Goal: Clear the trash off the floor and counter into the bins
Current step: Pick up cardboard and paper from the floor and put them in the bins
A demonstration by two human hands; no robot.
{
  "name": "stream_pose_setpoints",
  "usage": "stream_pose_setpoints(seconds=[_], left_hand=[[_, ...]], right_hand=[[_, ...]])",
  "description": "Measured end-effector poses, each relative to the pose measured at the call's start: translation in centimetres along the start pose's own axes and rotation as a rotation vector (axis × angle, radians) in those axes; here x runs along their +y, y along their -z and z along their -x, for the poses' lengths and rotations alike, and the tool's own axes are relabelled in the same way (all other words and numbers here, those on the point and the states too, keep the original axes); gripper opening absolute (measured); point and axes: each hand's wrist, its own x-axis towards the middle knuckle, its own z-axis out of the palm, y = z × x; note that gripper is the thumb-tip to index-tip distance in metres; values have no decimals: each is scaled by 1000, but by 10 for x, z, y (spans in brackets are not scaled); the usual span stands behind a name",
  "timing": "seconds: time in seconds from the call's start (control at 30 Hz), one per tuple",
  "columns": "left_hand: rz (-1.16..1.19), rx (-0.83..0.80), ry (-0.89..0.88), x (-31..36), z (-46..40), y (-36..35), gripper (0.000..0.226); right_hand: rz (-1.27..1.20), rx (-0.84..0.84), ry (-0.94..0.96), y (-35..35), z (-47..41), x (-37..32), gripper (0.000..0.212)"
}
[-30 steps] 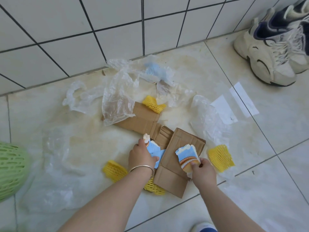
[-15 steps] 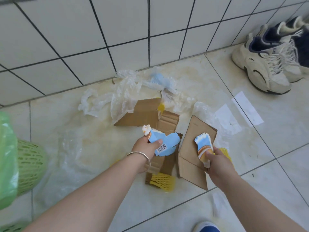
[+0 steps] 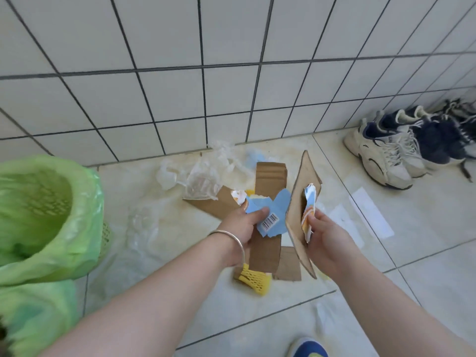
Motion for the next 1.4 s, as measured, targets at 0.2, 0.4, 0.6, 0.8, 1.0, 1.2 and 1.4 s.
stream_pose_setpoints(seconds=[0.2,0.4,0.6,0.8,1.0,1.2,1.4], left_hand=[[-272,188,-241,52,84,38,13],[-331,368,-390,92,191,84,7],[-443,627,-409,88,290,146,31],[-396,861,-288,64,357,210,19],[-283,1005,-198,33,372,264,28],[-147,1043,-72,3,346,314,34],[-250,946,137,-50,284,333,29]], right_hand=[[209,83,177,-54,62,-32,40],[396,20,321,-144,130,-27,49],[515,-142,330,-232,185,30,32],[768,-367,438,-294,242,71,23],[1030,-457,535,-338,256,119,17],[1153,-397,413,-358,222,180,38],[1154,-216,134,-329,173,258,31]])
